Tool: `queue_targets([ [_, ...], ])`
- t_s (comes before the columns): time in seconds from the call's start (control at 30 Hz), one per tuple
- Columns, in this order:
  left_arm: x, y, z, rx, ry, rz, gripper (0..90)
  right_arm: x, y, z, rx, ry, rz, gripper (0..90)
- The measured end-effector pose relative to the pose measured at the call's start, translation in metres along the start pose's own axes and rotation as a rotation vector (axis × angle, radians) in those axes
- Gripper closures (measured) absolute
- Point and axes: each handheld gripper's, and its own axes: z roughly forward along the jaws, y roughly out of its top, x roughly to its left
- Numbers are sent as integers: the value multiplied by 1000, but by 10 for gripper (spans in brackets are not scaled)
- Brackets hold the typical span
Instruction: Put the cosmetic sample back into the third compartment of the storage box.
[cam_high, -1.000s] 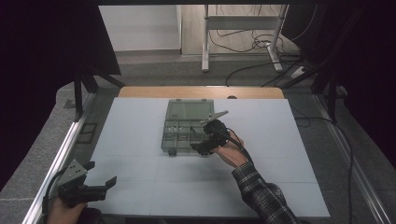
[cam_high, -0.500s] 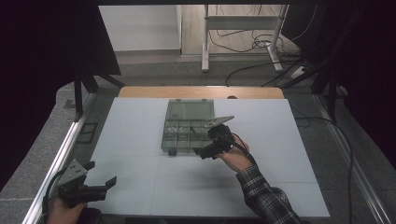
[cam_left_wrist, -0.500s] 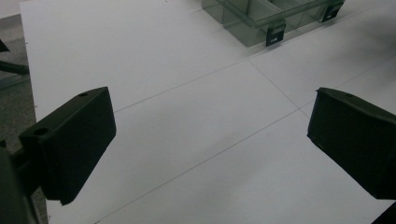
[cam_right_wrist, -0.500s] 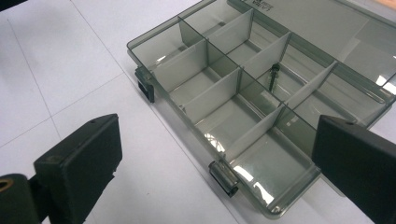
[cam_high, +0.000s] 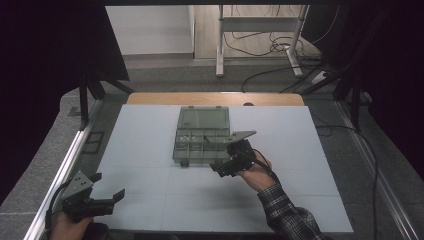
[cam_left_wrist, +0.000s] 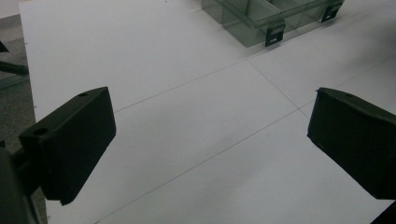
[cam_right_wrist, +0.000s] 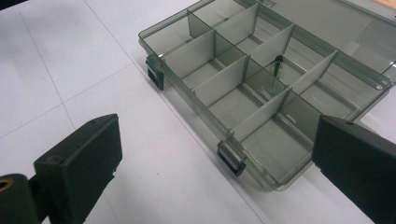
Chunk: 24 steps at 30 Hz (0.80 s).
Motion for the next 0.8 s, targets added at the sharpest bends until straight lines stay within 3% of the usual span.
queue_targets([
  [0.8, 0, 0, 0, 0, 0, -1, 13, 3, -24, -33, -12, -22, 5, 21],
])
